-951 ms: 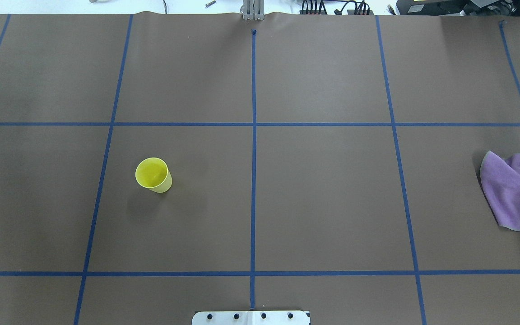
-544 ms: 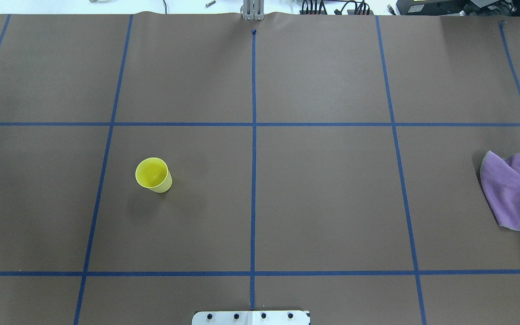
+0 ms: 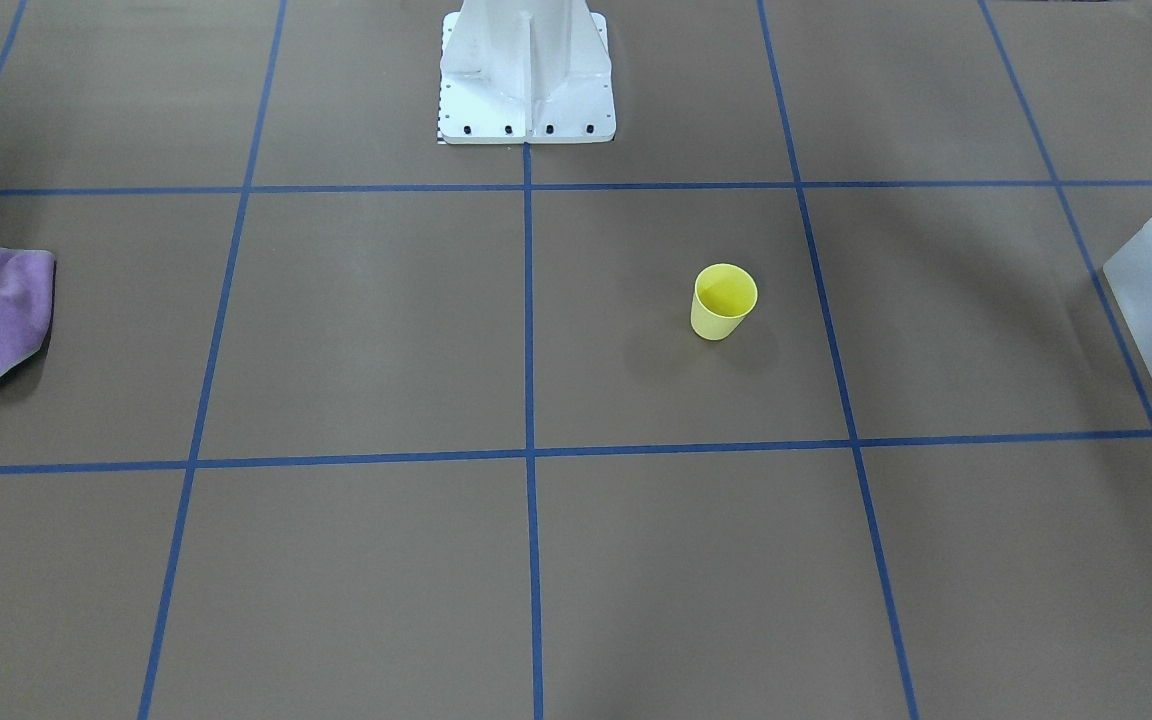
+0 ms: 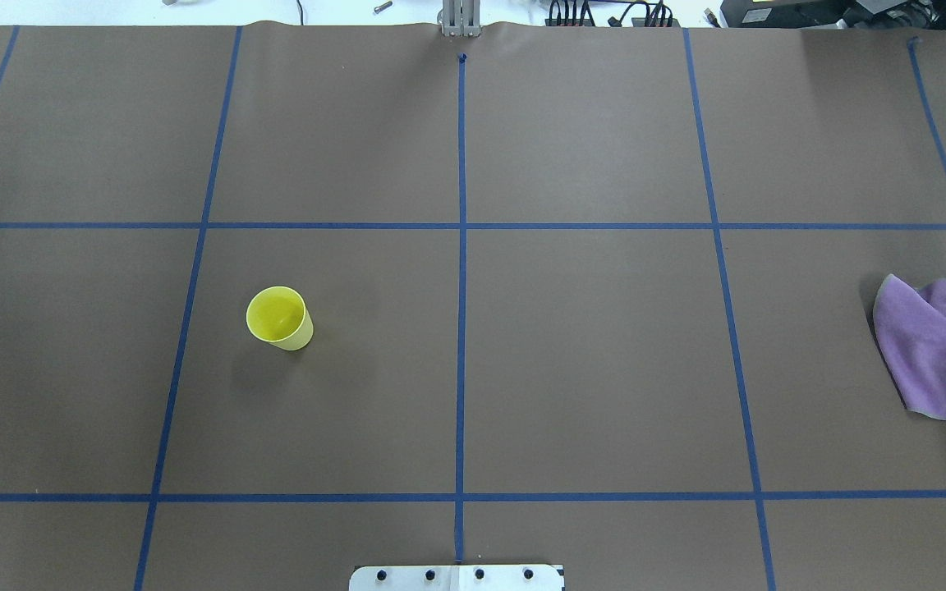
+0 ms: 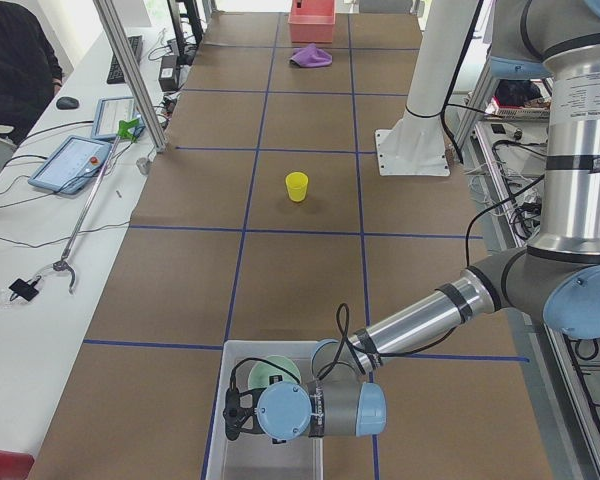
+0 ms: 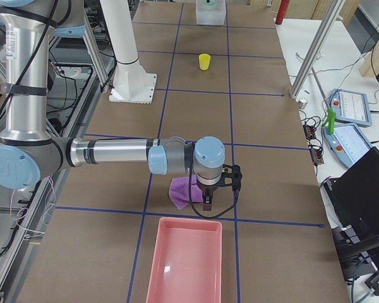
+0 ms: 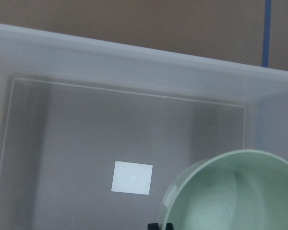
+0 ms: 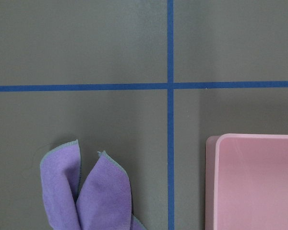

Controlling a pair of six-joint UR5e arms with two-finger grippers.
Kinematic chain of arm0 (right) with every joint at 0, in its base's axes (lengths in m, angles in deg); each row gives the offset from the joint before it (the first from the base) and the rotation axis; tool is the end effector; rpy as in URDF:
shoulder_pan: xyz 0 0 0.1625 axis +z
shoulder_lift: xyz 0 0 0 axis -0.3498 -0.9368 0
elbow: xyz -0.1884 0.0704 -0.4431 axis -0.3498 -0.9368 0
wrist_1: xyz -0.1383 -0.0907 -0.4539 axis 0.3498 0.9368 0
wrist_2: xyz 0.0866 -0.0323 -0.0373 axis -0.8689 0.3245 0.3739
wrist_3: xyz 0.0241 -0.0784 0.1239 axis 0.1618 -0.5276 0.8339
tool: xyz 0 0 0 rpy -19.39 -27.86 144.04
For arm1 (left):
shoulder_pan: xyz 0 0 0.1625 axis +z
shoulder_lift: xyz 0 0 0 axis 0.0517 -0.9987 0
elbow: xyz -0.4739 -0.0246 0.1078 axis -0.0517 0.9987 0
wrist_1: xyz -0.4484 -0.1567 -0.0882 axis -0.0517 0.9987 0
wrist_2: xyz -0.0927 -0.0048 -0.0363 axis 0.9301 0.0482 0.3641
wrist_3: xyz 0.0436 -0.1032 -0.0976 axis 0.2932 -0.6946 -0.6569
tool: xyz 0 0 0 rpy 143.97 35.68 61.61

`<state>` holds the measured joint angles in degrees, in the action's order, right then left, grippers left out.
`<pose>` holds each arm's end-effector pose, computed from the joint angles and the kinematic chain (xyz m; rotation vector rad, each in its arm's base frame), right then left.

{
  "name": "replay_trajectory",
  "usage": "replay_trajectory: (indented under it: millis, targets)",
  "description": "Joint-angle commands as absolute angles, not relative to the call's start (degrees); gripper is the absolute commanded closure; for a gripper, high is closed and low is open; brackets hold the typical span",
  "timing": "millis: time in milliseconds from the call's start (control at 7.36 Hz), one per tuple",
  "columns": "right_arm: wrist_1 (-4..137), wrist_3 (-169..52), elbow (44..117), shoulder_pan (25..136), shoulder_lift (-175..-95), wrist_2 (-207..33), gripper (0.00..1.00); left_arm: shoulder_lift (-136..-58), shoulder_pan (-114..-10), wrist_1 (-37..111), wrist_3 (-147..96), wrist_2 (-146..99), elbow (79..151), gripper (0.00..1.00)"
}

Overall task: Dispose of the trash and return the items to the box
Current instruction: 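Lower the green bowl into the clear bin and release it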

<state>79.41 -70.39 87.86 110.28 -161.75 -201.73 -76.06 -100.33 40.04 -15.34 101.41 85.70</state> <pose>0.0216 -0.5187 0.7058 0.0447 -0.8343 0.0346 -0.0733 -0.4906 0.9572 0.0284 0.9833 -0.1927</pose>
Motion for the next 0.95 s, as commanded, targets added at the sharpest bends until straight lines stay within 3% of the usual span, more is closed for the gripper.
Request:
replay_trajectory:
  millis: [0, 816]
  targets:
    - [79.41, -70.39, 87.85, 110.21, -161.83, -201.69, 0.0, -77.37, -98.94, 40.2, -21.07, 94.68, 86.41, 1.0]
    - [79.32, -70.48, 87.85, 110.04, -162.09, -201.68, 0.0, -78.17, -94.02, 42.22, -28.11, 88.91, 90.1, 1.0]
